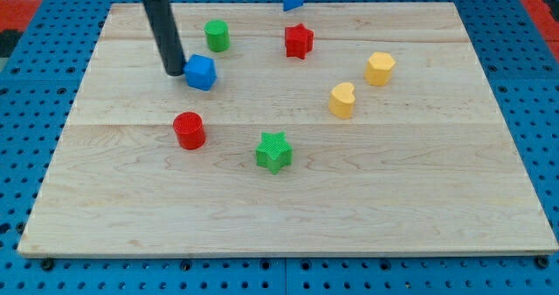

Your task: Keep red circle and blue cube in a diagonal line with green circle

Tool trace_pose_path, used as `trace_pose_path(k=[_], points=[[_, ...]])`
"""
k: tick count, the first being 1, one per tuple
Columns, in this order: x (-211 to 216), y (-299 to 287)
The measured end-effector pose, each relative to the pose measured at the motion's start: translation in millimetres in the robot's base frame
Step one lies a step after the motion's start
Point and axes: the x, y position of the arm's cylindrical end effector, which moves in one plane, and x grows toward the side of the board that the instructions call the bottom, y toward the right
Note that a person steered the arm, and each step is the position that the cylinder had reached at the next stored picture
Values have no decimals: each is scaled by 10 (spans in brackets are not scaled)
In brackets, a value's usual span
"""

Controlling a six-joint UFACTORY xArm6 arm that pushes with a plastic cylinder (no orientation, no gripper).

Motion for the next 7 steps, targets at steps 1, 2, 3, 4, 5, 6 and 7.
trace_pose_path(k=[1,2,3,4,5,6,7], points=[[938,-201],[1379,-93],[1544,-361],[1279,137],[980,620],[950,1259],[906,1742]])
